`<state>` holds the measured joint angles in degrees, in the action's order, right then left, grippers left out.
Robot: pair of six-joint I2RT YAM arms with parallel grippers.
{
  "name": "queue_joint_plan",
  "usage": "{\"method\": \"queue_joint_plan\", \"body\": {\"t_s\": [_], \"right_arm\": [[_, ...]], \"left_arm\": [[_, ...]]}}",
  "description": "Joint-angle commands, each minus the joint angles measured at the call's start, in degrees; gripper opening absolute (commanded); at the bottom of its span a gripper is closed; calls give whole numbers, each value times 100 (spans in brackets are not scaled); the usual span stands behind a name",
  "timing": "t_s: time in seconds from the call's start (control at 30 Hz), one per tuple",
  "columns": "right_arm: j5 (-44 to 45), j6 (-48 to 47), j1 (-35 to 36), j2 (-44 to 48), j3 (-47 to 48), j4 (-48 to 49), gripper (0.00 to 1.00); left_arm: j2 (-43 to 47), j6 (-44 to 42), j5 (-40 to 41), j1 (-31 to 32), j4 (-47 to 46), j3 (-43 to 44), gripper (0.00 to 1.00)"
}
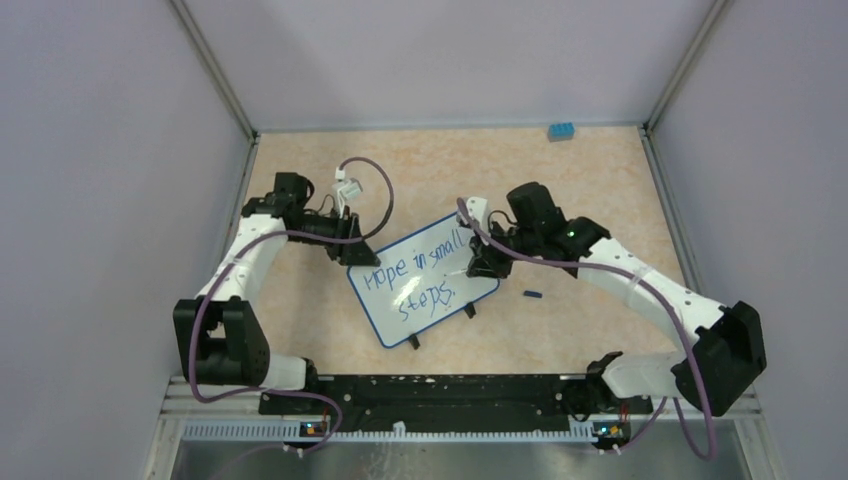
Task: Write a sentence on the whiteboard
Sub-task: Write a sentence on the whiteboard, then pick up the pen cap from the center of the board.
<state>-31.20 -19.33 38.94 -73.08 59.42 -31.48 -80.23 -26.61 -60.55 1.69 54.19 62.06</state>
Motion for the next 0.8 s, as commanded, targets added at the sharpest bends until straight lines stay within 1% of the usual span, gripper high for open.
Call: {"method": "queue_joint_plan", "body": {"t_s": [0.0, 0.1, 0.2, 0.3, 0.37, 0.43, 0.57, 0.63, 0.7, 0.77], "right_arm": [[-527, 63, -517, 288, 448, -52, 0], [-772, 200, -905, 361, 596, -100, 0], [-957, 398, -1250, 452, 705, -120, 0], [-1033, 654, -1605, 501, 748, -30, 0], [-1107, 892, -1893, 513, 737, 81, 0], [-1158, 1174, -2232, 501, 695, 226, 0], [-1279, 1632, -3125, 451, 548, 536, 0], [-1287, 1746, -3603, 439, 454, 637, 0], [-1223, 1773, -3861, 427, 331, 661, 0], [-1185, 1764, -4180, 408, 184, 720, 0]], "left_arm": [[172, 80, -4, 11, -39, 815, 61], [85, 177, 129, 4, -46, 1460, 68], [-128, 284, 214, -2, -73, 2129, 69], [-288, 581, 208, 27, -447, 2639, 70], [-430, 691, 182, 162, -593, 3016, 71], [-612, 675, 403, 512, -584, 3352, 71], [-958, 377, 1167, 1654, -595, 3804, 69], [-1186, 262, 1199, 2071, -664, 3964, 68], [-1484, 162, 1189, 2489, -698, 4216, 66], [-1829, -131, 1463, 3045, -629, 4496, 65]]}}
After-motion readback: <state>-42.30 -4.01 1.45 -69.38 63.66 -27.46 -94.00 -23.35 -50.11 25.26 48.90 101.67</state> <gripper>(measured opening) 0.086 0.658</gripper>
